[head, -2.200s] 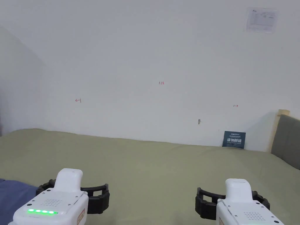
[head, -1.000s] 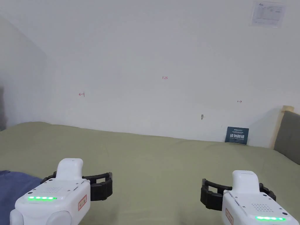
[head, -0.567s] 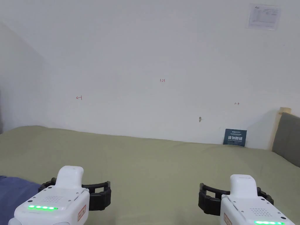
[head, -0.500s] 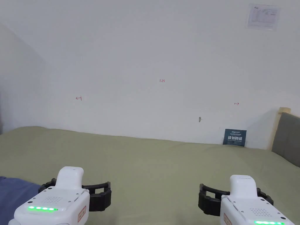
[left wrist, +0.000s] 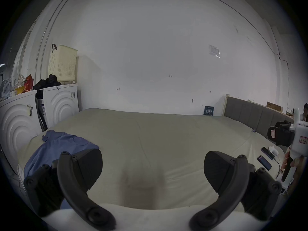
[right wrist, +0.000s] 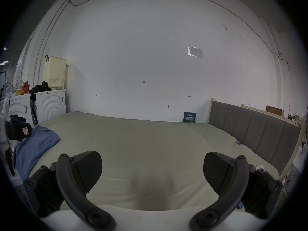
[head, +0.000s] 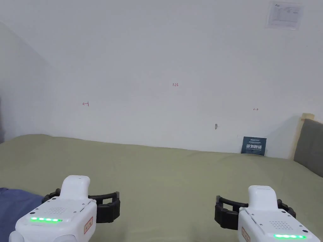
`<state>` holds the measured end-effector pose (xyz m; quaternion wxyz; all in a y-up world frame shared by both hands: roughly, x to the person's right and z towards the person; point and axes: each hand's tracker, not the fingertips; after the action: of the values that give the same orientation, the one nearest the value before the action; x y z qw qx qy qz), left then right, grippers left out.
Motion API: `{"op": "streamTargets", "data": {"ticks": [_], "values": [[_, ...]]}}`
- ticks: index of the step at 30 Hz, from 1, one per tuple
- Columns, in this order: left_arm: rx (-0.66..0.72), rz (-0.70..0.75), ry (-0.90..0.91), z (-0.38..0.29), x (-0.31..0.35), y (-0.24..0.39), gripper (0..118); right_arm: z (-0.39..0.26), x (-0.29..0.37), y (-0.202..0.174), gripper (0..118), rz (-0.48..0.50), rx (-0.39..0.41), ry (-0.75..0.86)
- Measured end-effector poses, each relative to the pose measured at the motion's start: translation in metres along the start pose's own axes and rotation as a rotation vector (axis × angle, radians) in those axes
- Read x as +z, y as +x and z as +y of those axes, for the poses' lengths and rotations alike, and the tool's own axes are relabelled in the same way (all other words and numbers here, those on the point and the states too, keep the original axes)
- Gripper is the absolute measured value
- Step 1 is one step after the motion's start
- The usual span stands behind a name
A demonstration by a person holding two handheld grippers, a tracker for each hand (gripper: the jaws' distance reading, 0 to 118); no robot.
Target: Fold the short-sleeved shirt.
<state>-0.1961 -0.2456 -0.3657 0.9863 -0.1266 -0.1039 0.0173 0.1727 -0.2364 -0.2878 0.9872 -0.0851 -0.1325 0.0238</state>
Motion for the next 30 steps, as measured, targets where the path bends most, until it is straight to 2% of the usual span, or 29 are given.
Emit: {"op": "streamTargets", "data": {"ticks": [30], "values": [[-0.016, -0.015, -0.01, 0.0, -0.001, 0.004, 118, 0.001, 0.0, -0.001, 118, -0.002, 0.004, 0.004]]}}
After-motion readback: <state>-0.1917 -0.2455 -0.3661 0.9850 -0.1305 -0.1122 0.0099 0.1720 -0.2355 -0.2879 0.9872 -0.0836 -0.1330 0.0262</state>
